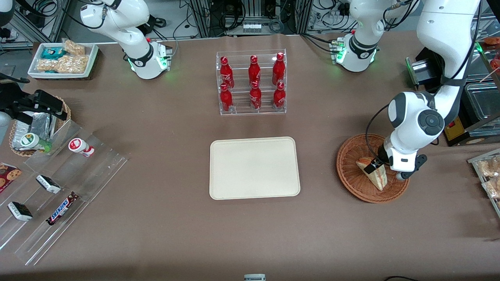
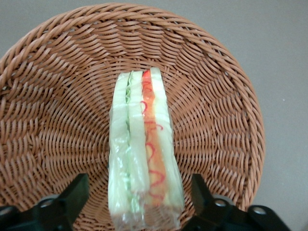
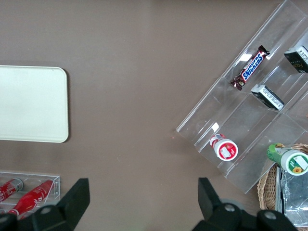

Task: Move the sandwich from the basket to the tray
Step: 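Lower the open left gripper over the sandwich in the wicker basket, then close the left gripper on the wrapped sandwich and lift it, then carry the sandwich with the left gripper over the cream tray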

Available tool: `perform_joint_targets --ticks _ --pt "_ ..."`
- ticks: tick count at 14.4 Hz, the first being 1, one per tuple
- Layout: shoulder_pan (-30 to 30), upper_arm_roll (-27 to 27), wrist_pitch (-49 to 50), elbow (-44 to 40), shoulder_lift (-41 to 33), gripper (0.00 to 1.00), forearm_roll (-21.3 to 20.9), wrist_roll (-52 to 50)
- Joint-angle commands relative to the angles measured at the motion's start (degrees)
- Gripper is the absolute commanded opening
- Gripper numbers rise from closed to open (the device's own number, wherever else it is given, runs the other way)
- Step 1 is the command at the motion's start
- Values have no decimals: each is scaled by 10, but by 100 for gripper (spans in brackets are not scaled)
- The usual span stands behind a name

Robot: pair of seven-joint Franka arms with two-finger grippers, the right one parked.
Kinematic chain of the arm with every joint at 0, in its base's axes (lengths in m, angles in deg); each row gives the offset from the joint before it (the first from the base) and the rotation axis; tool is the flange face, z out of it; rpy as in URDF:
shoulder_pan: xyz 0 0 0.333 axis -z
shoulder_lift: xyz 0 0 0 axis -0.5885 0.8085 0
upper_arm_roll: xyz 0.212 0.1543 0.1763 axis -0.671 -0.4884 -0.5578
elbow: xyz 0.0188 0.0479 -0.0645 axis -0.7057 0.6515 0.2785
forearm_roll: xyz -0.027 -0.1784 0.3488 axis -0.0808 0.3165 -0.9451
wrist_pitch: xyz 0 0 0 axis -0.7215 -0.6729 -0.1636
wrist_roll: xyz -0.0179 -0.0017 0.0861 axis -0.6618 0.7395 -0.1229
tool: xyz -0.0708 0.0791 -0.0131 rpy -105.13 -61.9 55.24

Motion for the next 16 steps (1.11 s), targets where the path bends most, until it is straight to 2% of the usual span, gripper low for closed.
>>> perform_joint_targets --ticks 1,2,5,10,14,16 --pt "-4 0 4 -24 6 7 -2 -13" --pt "-4 0 6 -31 6 3 -3 -12" --pt "6 4 42 -60 6 2 -4 -11" --pt "119 4 130 -150 24 2 -5 -6" --pt "224 4 135 -191 56 3 -5 -3" --pt "267 4 135 -226 84 3 -24 -5"
